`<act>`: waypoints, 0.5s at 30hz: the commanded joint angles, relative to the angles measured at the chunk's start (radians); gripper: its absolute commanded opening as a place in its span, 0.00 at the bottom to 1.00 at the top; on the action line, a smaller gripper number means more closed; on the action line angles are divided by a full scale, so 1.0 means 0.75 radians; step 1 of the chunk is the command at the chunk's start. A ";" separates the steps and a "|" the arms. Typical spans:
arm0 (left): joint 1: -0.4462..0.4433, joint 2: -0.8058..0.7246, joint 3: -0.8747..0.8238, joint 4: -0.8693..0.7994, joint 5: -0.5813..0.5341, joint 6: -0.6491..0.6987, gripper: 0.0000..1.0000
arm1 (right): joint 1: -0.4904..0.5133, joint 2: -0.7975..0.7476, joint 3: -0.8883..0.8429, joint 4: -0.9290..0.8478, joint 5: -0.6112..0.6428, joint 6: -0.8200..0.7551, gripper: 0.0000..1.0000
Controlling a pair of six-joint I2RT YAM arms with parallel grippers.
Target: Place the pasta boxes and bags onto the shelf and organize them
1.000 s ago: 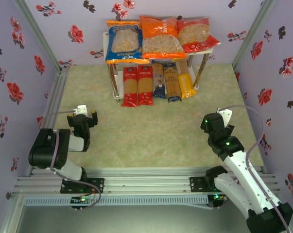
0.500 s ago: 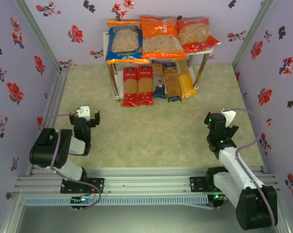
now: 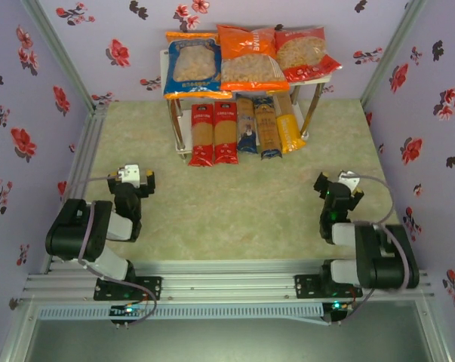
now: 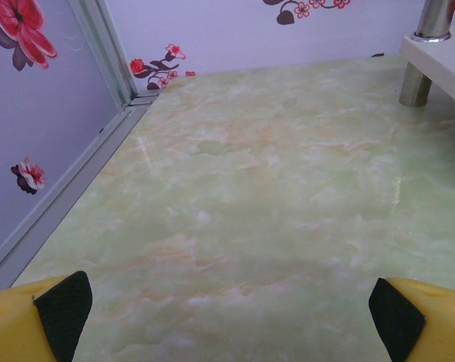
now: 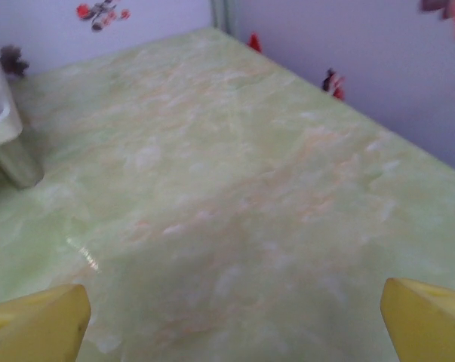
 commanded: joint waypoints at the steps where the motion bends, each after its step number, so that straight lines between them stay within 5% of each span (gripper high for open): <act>1: -0.006 0.011 -0.006 0.068 0.006 0.036 1.00 | -0.007 0.137 0.056 0.268 -0.132 -0.078 0.99; 9: -0.007 0.013 -0.004 0.064 0.006 0.036 1.00 | 0.007 0.167 0.252 -0.083 -0.144 -0.093 0.99; 15: -0.004 0.011 0.008 0.044 0.004 0.034 1.00 | 0.011 0.174 0.252 -0.074 -0.135 -0.097 0.99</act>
